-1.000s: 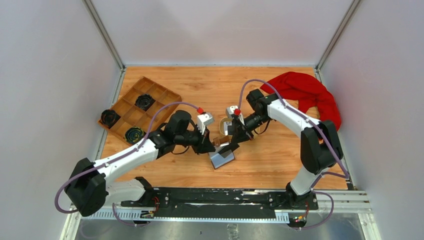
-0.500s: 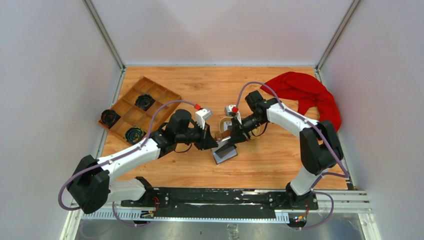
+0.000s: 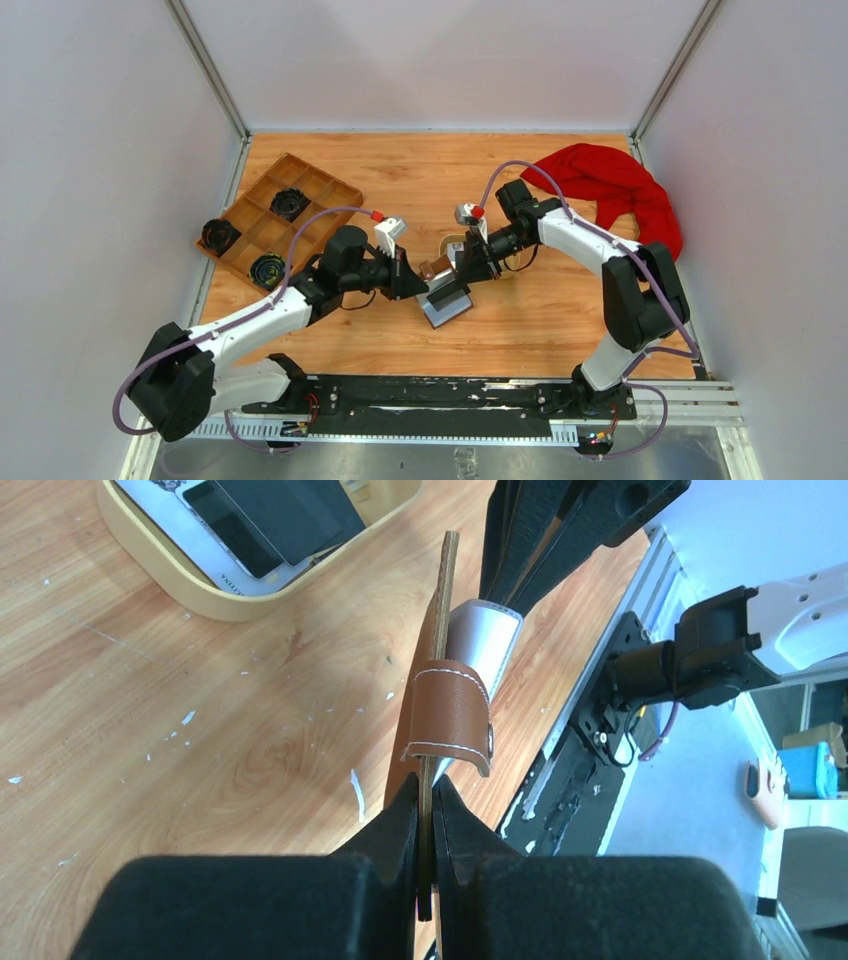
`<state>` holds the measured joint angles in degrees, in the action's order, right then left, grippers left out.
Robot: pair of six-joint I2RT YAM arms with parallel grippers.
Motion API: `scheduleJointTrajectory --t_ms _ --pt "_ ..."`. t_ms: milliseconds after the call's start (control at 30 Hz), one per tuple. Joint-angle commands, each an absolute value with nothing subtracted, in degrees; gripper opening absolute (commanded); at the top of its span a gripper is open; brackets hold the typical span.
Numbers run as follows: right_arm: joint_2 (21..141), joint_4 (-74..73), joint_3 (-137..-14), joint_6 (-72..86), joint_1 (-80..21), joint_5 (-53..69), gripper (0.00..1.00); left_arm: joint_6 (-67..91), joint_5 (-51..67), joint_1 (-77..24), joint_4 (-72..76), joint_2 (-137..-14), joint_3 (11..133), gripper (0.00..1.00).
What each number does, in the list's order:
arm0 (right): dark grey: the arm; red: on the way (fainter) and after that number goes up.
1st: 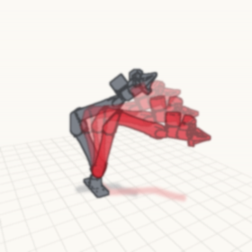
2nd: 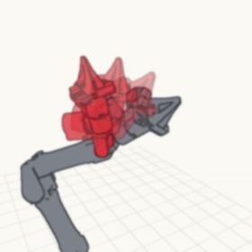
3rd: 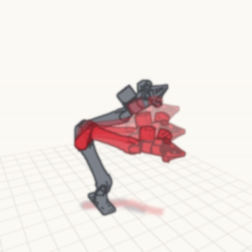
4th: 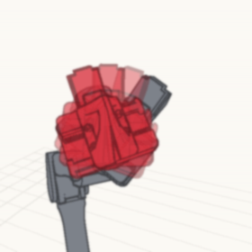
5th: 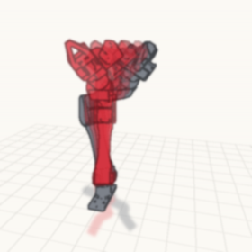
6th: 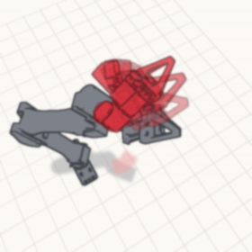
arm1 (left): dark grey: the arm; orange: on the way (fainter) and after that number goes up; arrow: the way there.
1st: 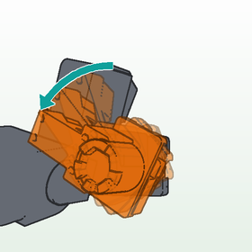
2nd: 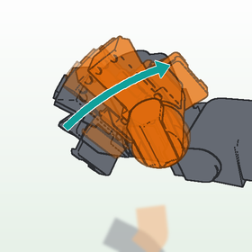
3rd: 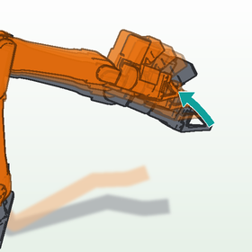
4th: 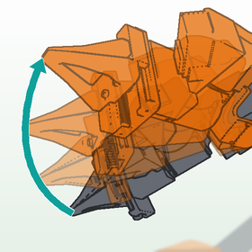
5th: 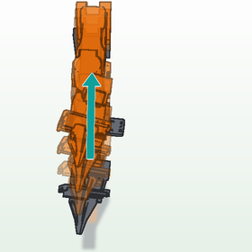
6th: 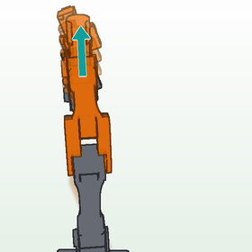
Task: Put the credit cards into the card holder
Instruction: Insert the credit card into the card holder.
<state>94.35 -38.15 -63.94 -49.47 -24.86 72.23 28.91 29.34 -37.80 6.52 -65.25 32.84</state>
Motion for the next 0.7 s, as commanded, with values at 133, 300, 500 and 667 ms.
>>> scheduleJointTrajectory --t_ms 133,300,500,667 --pt "93.89 -33.61 -60.73 -46.21 -24.10 77.35 0.00 34.03 30.75 -36.47 14.38 -62.31 30.79 0.00" --pt "94.45 -32.52 -60.44 -45.70 -24.59 77.52 0.00 35.80 32.19 -36.47 17.54 -63.32 30.18 0.00" --pt "94.86 -30.23 -59.71 -45.70 -24.82 78.26 0.00 36.57 34.08 -36.47 19.28 -64.40 30.40 0.00" --pt "95.42 -28.92 -58.77 -46.49 -24.79 80.50 0.00 37.21 34.59 -36.47 20.50 -64.67 29.97 0.00"
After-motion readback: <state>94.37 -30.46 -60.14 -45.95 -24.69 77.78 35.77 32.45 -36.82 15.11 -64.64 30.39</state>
